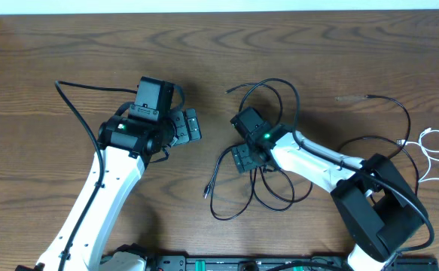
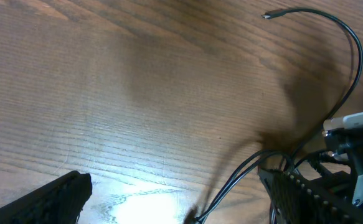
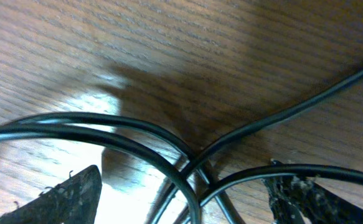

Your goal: Untangle cables

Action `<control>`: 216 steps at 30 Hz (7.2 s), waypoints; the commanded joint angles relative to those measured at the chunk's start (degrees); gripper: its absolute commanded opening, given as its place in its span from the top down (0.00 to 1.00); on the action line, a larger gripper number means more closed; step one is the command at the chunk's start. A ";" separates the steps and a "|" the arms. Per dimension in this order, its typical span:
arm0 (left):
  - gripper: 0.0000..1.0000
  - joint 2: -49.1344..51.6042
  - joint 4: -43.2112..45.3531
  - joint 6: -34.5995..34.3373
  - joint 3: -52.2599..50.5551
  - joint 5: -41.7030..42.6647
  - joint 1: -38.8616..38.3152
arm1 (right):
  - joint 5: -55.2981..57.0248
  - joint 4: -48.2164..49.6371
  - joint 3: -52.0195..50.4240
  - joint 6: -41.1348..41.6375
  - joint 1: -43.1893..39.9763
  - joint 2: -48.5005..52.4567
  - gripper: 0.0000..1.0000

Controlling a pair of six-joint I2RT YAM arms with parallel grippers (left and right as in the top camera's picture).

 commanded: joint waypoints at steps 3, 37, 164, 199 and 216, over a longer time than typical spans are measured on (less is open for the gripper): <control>0.02 0.55 -0.22 -0.11 -0.79 -0.96 0.28 | 0.94 -0.55 -3.93 -1.18 1.36 2.51 0.22; 0.02 0.55 -0.22 -0.09 -0.79 -0.96 0.28 | 17.20 -0.90 0.44 -26.53 -4.22 -41.94 0.99; 0.02 0.55 -0.22 -0.09 -0.79 -0.96 0.28 | 5.62 49.35 -61.51 -4.76 -42.29 -106.18 0.01; 0.02 0.55 -0.22 -0.09 -0.79 -0.96 0.28 | -2.08 26.88 -61.51 -19.19 -42.29 -106.16 0.01; 0.02 -1.33 -0.26 -0.09 -0.79 -6.29 0.42 | -2.08 26.88 -61.51 -19.19 -42.29 -106.16 0.01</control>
